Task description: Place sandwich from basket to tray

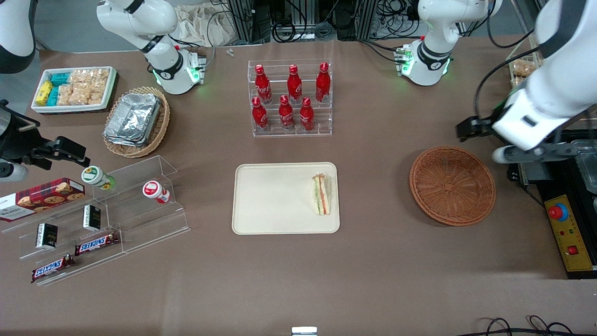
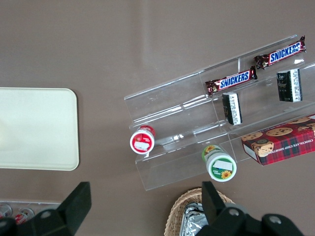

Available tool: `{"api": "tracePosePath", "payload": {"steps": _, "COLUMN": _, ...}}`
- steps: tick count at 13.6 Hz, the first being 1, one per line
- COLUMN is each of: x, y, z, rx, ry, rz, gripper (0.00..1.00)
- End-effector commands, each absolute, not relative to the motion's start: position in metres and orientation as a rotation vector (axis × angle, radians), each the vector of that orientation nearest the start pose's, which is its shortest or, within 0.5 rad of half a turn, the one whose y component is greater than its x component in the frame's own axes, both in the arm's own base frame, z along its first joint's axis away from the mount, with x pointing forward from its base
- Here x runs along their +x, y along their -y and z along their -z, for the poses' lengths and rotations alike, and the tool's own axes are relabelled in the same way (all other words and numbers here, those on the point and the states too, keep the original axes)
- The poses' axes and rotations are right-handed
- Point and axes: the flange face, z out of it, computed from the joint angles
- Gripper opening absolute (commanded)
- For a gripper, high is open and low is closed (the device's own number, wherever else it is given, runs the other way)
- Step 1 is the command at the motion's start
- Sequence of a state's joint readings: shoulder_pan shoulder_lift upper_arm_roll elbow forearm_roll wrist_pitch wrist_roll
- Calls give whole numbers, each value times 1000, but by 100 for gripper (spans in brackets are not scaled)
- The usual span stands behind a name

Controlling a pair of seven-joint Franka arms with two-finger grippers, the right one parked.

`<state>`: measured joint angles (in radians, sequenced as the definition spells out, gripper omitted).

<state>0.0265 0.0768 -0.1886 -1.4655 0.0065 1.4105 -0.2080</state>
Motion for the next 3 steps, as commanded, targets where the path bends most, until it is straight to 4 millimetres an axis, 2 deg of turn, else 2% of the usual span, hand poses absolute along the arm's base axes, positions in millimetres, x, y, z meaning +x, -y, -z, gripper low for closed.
{"api": "tracePosePath", "payload": {"steps": 1, "x": 527, "y": 60, "z": -624, "rx": -3131, "ry": 102, "rz": -224, "gripper": 100}}
{"api": "tracePosePath", "payload": {"steps": 3, "x": 527, "y": 56, "z": -622, "rx": -3128, "ry": 100, "rz": -255, "gripper": 100}}
